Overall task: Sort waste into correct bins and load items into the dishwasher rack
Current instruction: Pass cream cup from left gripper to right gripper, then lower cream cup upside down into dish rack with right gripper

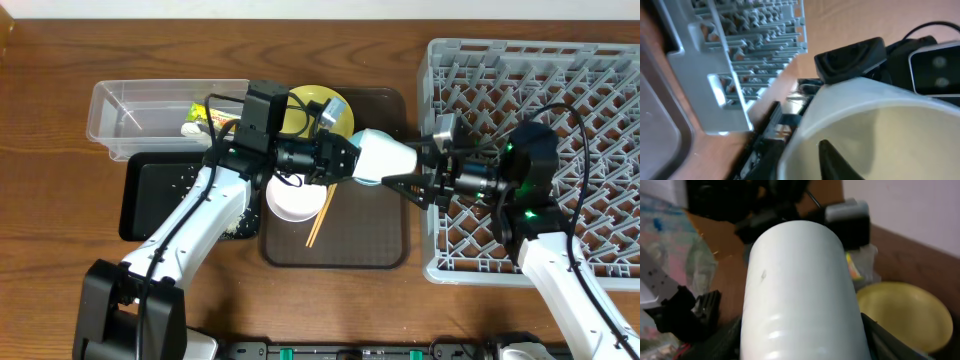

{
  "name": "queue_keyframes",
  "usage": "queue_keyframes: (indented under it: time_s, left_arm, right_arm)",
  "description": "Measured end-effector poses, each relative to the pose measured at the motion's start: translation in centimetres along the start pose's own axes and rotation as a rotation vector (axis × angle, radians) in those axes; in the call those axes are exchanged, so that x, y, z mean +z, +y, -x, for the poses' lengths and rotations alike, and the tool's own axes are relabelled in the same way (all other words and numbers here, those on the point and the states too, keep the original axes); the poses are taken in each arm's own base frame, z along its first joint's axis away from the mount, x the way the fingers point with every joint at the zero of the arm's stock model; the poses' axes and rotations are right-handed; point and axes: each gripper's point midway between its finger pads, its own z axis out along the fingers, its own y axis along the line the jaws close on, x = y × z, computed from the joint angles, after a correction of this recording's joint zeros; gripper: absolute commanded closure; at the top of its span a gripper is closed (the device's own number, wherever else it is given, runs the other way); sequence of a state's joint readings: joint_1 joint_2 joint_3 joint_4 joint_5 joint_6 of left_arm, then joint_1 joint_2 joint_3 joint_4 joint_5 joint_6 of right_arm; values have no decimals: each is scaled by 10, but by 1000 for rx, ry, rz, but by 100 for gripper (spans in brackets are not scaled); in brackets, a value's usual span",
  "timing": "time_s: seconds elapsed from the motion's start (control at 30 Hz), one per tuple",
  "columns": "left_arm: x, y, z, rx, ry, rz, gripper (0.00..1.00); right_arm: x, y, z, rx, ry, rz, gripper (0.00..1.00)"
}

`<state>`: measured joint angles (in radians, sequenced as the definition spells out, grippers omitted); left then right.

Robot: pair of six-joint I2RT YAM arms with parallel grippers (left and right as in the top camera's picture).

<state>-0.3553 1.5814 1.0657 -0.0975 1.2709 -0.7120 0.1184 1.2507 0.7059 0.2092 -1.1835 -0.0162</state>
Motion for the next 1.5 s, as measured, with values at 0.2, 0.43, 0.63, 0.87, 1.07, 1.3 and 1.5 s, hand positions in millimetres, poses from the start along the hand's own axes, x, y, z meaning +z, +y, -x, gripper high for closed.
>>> queue_keyframes:
  time_s: [0.2, 0.43, 0.63, 0.87, 1.07, 1.3, 1.5]
  left_arm:
    - [-5, 27, 10, 28, -79, 133, 64]
    - [-34, 85, 15, -20, -175, 413, 63]
    - [-77, 113, 12, -21, -241, 633, 62]
    - [-127, 94, 7, 86, -371, 847, 62]
    - [-144, 87, 10, 128, -435, 923, 62]
    - [-149, 90, 8, 120, -439, 952, 61]
    - [-149, 91, 8, 118, -437, 959, 61]
  right_arm:
    - [-1, -18, -17, 97, 47, -108, 67]
    - [-13, -44, -39, 200, 109, -283, 81]
    - [-51, -57, -50, 335, 174, -484, 98]
    - [-112, -54, -29, 432, 261, -785, 99]
    - [-166, -51, -30, 554, 377, -1040, 99]
    - [-212, -42, -40, 735, 558, -1228, 99]
    - [-235, -40, -77, 902, 762, -1333, 99]
